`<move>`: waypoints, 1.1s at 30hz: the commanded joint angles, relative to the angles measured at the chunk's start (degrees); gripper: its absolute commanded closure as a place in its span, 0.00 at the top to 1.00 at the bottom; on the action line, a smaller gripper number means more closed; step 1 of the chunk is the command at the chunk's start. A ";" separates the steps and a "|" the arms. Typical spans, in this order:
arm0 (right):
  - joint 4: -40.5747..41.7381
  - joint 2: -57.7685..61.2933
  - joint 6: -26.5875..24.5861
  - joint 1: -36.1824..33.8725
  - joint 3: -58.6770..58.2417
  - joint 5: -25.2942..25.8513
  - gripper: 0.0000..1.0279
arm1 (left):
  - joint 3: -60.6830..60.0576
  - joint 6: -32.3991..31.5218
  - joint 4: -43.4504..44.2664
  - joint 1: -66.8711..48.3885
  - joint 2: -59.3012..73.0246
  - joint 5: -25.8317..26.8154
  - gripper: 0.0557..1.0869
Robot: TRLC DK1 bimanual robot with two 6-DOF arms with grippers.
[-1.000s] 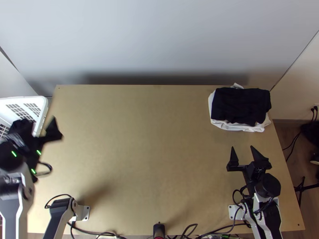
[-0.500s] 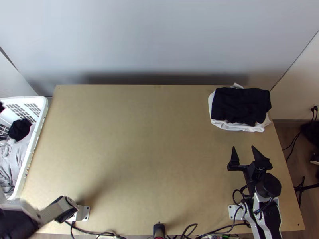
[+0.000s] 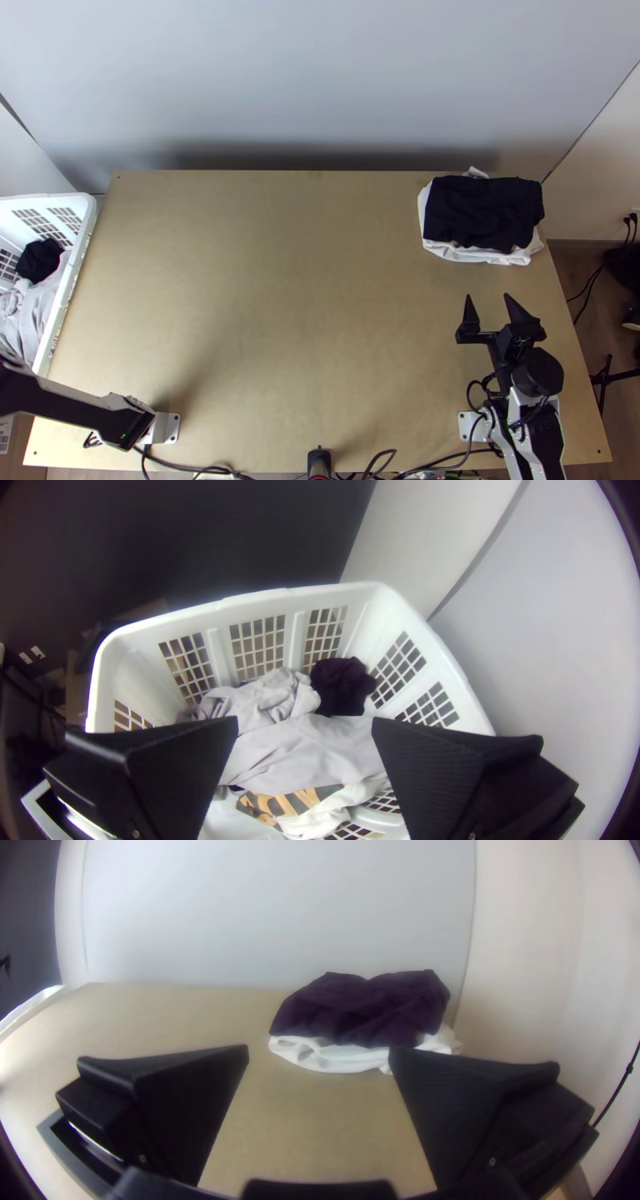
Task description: Fold the t-shirt
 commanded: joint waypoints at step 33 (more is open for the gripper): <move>-0.89 -0.40 4.40 1.66 0.02 -0.04 0.95 | 13.53 11.36 13.99 -2.15 43.83 0.04 0.95</move>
